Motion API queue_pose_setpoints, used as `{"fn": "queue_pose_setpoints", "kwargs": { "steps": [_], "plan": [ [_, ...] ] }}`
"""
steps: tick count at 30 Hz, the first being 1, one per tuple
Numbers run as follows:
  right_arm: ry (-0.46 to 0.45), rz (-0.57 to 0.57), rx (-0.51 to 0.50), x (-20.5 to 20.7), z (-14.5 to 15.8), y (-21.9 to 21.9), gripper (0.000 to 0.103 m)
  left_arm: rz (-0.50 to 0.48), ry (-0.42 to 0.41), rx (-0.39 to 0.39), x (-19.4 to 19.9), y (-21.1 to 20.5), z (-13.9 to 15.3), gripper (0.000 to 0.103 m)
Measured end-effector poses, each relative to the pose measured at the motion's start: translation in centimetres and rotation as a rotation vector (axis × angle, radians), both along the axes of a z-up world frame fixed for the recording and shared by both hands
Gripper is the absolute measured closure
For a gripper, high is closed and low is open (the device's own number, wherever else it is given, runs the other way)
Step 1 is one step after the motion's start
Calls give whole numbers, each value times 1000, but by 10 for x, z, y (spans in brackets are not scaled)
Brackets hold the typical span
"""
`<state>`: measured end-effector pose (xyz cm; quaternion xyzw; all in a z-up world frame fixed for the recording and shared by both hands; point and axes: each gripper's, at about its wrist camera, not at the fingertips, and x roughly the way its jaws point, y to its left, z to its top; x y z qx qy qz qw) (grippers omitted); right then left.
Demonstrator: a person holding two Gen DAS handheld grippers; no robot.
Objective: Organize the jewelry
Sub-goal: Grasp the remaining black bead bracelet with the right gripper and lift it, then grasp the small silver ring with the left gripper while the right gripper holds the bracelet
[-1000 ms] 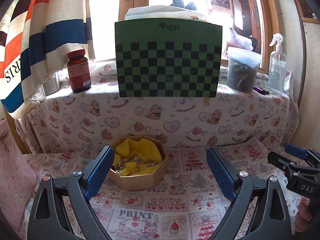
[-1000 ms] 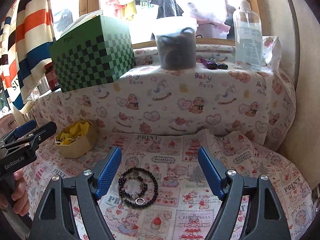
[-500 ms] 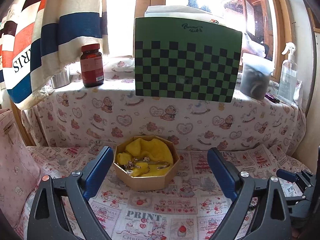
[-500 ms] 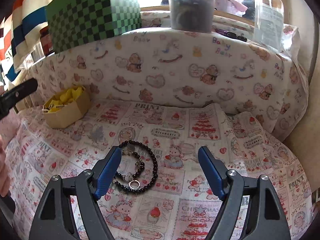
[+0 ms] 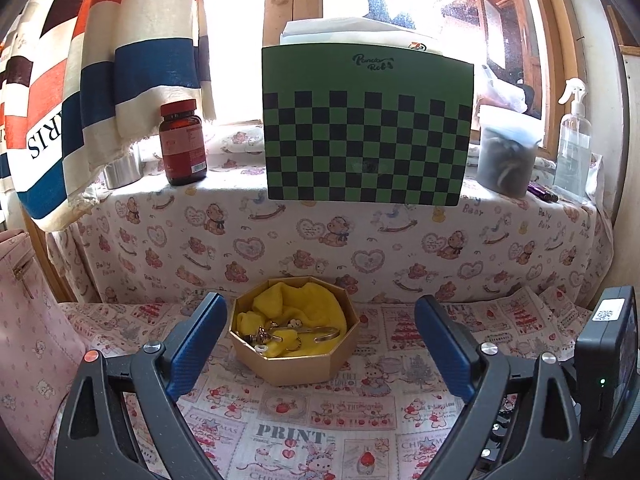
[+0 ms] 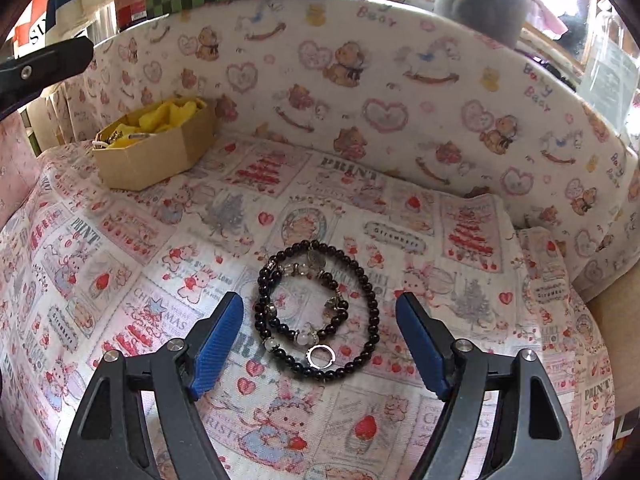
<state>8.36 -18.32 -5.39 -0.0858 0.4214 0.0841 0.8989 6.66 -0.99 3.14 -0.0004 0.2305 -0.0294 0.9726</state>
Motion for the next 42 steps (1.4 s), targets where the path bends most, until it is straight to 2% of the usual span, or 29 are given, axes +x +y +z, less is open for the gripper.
{"fn": "queue_pose_setpoints", "kwargs": {
  "steps": [1, 3, 5, 7, 8, 11, 16, 21, 26, 29, 33, 35, 38, 42],
  "plan": [
    [8, 4, 36, 3, -1, -2, 40, 0, 0, 2, 0, 0, 0, 9],
    [21, -1, 80, 6, -3, -7, 47, 0, 3, 3, 1, 0, -1, 9],
    [15, 4, 91, 6, -2, -8, 69, 1, 7, 6, 2, 0, -2, 9],
    [10, 21, 107, 5, -1, -8, 87, 1, 9, 9, 3, 0, -3, 9],
    [7, 23, 107, 4, 0, -7, 91, 1, 10, 10, 3, 0, -3, 9],
    [-10, -39, 63, 1, 3, -10, 91, 0, 8, 11, 3, -1, -3, 9],
    [-84, -136, 152, -5, 20, -42, 91, -12, 4, 17, 1, -4, -4, 9],
    [-205, -171, 317, -25, 59, -80, 91, -52, 12, 31, -3, -15, -7, 9],
    [-313, -247, 343, -45, 89, -104, 91, -158, 58, 37, -8, -40, -13, 10],
    [-332, -296, 357, -52, 97, -119, 91, -220, 126, 37, -11, -59, -18, 21],
    [-323, -338, 288, -48, 98, -121, 91, -324, 317, -67, -5, -91, -30, 38],
    [-308, -337, 293, -47, 94, -123, 91, -355, 373, -50, -6, -111, -36, 43],
    [-293, -345, 304, -47, 91, -126, 91, -362, 410, 40, -8, -135, -46, 53],
    [-287, -366, 294, -45, 88, -128, 91, -360, 486, 18, 0, -145, -52, 59]
  ]
}}
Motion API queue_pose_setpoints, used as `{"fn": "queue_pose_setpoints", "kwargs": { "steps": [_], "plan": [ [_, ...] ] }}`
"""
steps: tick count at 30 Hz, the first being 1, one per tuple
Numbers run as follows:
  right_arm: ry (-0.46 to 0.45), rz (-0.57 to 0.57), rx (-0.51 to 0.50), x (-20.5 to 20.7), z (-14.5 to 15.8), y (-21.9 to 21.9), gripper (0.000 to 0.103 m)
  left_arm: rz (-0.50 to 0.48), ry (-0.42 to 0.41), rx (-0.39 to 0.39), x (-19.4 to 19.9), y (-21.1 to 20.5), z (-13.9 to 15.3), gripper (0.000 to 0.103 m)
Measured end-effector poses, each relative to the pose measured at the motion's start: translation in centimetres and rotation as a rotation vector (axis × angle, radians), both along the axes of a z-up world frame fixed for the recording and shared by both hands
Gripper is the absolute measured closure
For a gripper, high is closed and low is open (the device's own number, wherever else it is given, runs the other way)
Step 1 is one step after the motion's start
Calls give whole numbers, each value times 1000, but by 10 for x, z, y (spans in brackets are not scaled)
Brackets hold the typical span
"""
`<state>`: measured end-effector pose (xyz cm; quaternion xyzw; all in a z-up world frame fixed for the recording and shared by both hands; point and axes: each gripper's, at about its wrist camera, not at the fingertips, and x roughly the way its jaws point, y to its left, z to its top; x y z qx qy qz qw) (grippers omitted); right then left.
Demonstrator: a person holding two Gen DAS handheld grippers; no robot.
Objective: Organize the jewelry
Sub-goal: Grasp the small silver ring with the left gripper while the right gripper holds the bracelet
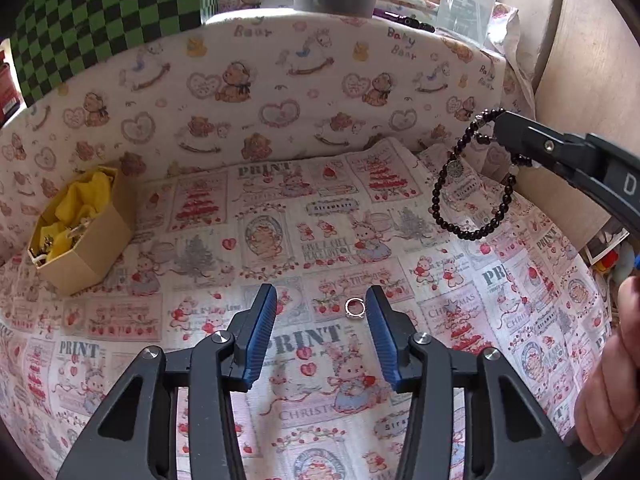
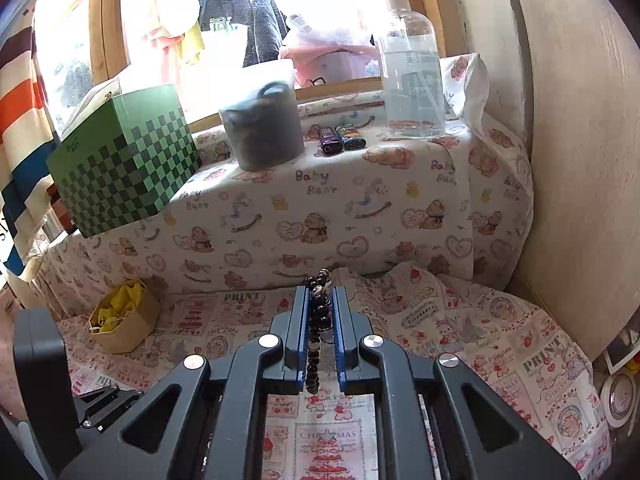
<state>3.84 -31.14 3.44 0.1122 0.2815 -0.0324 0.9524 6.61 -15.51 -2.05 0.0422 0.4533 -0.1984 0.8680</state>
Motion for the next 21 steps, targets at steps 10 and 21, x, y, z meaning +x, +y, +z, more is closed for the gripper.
{"fn": "queue_pose_setpoints", "kwargs": {
  "steps": [10, 21],
  "plan": [
    [7, 1, 22, -3, 2, -1, 91, -4, 125, 16, 12, -17, -9, 71],
    [0, -22, 37, -6, 4, -8, 91, -7, 150, 66, 18, -44, -22, 83]
  ]
}}
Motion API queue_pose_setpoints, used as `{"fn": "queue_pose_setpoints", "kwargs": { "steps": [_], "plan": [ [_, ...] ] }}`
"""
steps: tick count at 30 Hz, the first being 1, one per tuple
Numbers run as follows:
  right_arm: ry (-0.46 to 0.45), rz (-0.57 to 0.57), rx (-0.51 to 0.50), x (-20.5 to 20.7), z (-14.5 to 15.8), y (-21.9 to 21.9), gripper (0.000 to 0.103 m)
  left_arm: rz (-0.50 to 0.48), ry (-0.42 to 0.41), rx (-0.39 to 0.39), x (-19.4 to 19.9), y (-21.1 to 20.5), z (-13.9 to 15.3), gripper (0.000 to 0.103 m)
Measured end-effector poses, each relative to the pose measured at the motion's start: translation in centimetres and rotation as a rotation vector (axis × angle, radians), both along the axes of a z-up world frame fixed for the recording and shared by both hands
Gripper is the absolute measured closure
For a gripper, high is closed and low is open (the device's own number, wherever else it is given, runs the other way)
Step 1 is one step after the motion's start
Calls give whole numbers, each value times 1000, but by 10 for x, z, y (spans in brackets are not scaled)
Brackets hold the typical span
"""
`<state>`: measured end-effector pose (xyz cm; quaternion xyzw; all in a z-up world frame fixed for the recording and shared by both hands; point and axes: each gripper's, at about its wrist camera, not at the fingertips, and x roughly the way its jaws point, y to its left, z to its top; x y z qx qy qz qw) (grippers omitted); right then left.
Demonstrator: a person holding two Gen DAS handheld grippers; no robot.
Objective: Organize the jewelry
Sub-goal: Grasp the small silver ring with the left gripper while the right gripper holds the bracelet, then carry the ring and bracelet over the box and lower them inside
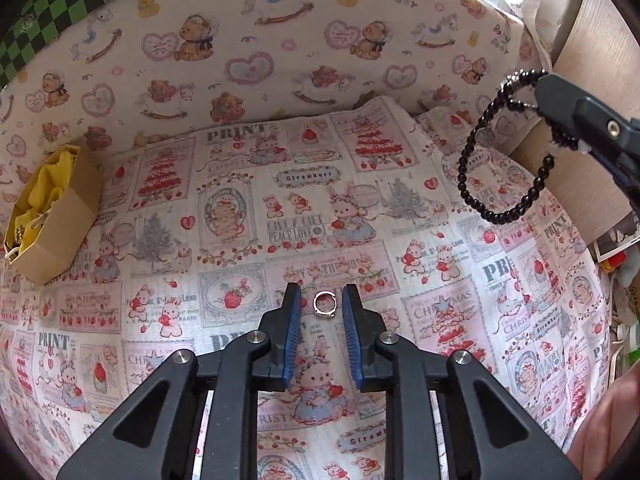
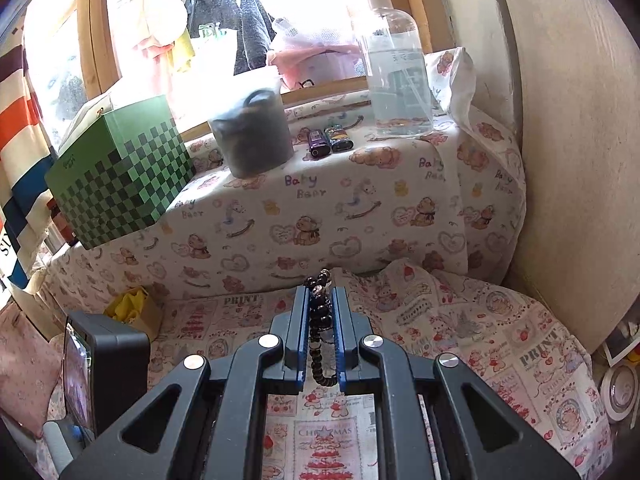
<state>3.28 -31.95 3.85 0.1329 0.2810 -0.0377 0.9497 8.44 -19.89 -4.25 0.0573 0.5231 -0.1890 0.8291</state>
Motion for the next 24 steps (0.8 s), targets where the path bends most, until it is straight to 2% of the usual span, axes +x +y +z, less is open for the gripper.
{"fn": "queue_pose_setpoints", "kwargs": {
  "steps": [4, 9, 17, 24],
  "plan": [
    [-1, -2, -3, -1, 0, 1, 91, 6, -3, 12, 1, -3, -3, 91],
    [6, -8, -6, 1, -1, 0, 91, 9, -3, 7, -1, 3, 0, 92],
    [12, -9, -18, 2, -4, 4, 91, 35, -47, -17, -8, 33, 23, 92],
    [-19, 6, -9, 1, -3, 5, 91, 71, -94, -32, -11, 76, 44, 92]
  ]
}}
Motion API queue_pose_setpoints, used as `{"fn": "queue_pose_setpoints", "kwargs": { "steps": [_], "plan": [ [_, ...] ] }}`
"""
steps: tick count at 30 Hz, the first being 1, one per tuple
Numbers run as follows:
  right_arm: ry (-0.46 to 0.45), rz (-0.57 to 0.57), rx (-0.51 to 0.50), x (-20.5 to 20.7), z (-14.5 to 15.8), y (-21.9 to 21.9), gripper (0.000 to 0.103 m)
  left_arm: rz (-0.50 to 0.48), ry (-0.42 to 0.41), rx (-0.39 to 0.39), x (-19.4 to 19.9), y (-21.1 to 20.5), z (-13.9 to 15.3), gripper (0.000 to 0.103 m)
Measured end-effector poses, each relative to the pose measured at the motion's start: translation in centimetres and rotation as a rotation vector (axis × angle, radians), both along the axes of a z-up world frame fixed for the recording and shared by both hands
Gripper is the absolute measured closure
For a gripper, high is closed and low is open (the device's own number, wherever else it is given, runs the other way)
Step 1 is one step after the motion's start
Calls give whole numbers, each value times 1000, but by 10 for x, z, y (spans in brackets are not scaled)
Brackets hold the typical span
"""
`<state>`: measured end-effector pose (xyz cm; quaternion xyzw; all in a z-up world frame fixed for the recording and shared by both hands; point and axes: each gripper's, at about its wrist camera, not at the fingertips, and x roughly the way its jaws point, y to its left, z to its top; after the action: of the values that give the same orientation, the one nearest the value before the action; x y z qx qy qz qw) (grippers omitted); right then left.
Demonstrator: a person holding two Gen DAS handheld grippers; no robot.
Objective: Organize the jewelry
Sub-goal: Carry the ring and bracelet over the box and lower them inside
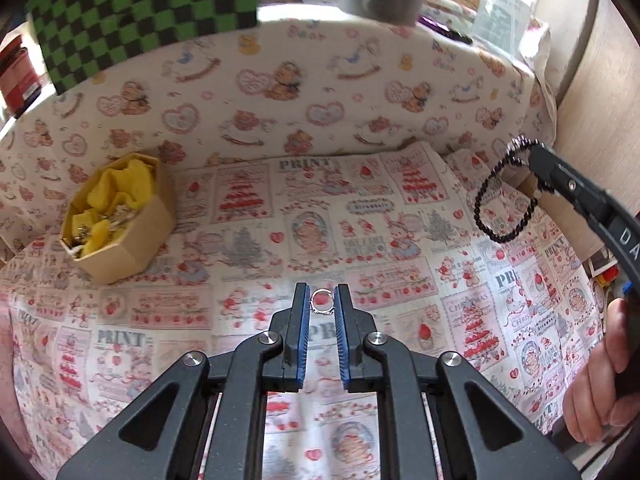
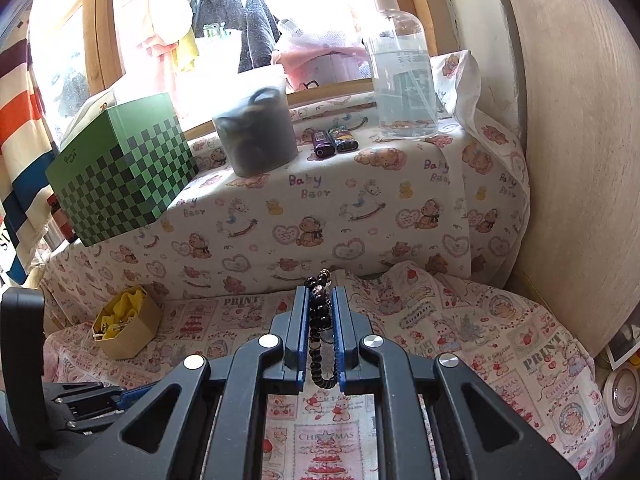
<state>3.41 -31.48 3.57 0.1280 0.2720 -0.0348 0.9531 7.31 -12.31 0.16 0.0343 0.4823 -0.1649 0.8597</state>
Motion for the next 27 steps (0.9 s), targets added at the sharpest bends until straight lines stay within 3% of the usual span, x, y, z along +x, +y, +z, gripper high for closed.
{"fn": "queue_pose_setpoints", "kwargs": {
  "steps": [9, 14, 19, 23, 27],
  "plan": [
    [-81, 44, 30, -9, 9, 1, 91, 77, -102, -101, 6, 52, 39, 92],
    [-92, 60, 39, -8, 9, 2, 91, 93, -187, -238, 6, 85, 53, 92],
    [-109, 70, 40, -9, 8, 3, 91, 139, -258, -334, 12, 121, 55, 92],
    [-127, 95, 34, -10, 9, 7, 91, 184, -299, -360, 23, 148, 48, 92],
    [-130, 136, 32, -10, 7, 16, 91, 246, -286, -408, 40, 175, 34, 92]
  ]
}}
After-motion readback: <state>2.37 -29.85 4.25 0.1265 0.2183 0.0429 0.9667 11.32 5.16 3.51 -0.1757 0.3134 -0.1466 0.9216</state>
